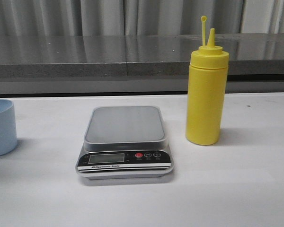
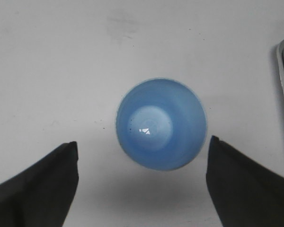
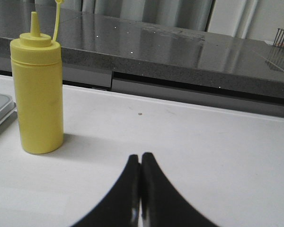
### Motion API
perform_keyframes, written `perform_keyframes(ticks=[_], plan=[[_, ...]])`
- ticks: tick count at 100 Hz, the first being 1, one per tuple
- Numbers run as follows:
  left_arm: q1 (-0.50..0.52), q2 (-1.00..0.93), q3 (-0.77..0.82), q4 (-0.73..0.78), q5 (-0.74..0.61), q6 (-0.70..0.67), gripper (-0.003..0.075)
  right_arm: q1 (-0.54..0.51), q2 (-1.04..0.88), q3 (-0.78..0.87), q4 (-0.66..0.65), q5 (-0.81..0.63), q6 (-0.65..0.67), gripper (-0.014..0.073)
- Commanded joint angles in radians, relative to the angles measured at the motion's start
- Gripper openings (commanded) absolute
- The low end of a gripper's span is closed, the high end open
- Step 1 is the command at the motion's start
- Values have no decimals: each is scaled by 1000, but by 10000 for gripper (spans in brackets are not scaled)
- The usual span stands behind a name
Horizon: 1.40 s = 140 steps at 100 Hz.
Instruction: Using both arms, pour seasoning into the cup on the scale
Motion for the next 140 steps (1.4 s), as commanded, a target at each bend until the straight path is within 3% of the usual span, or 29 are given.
perform_keyframes(ticks=[1,56,73,95,140], plan=[[1,-4,-33,-9,-46,1,526,-6,-16,1,-3,-82,-7,-120],[1,178,-33,-9,-119,1,505,-6,-16,1,-3,-82,-7,-120],[1,201,-33,-21,-127,1,370,-6,-16,1,-3,-82,-7,-120],[1,201,-52,-25,-134,1,-16,-6,-16,1,-3,-82,-7,-120],[-44,142,-227,-64,60,5,-18,-6,-16,1,-3,-82,-7,-120]])
